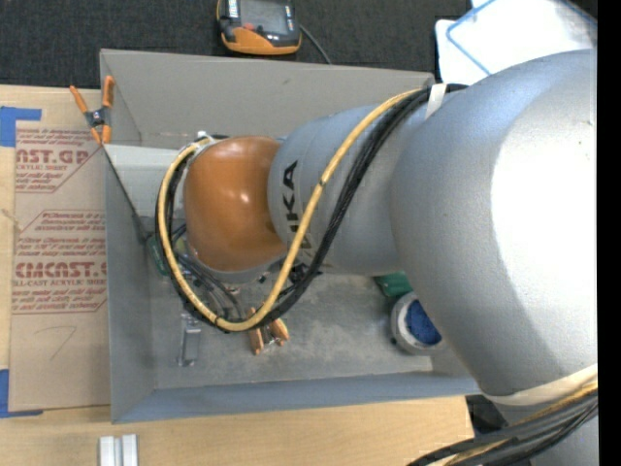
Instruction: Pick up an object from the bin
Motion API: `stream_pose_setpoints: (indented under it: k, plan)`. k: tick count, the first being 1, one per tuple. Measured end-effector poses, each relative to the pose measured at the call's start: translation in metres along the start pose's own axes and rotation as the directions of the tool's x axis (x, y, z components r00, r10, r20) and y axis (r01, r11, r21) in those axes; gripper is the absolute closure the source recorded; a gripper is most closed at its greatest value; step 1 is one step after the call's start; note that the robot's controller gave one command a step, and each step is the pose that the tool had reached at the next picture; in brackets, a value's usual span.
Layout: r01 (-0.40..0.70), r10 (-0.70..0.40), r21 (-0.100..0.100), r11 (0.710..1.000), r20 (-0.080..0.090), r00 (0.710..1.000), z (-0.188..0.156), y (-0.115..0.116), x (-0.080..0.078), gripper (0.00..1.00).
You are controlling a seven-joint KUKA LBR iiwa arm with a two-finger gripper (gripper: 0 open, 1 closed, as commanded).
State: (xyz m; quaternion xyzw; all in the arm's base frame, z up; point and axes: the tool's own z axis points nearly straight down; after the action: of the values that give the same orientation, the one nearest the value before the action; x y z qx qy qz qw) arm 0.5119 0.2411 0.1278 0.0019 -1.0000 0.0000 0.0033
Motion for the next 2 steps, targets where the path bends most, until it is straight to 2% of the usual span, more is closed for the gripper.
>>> stream_pose_setpoints:
  k: [1,2]
  plan:
    - [-0.003,0.003,-0.002,1.000,0.006,1.000,-0.005,-0.001,-0.002,0.00]
    - [0.564,-0.564,0.001,0.826,0.004,0.826,0.059,-0.083,-0.042,0.00]
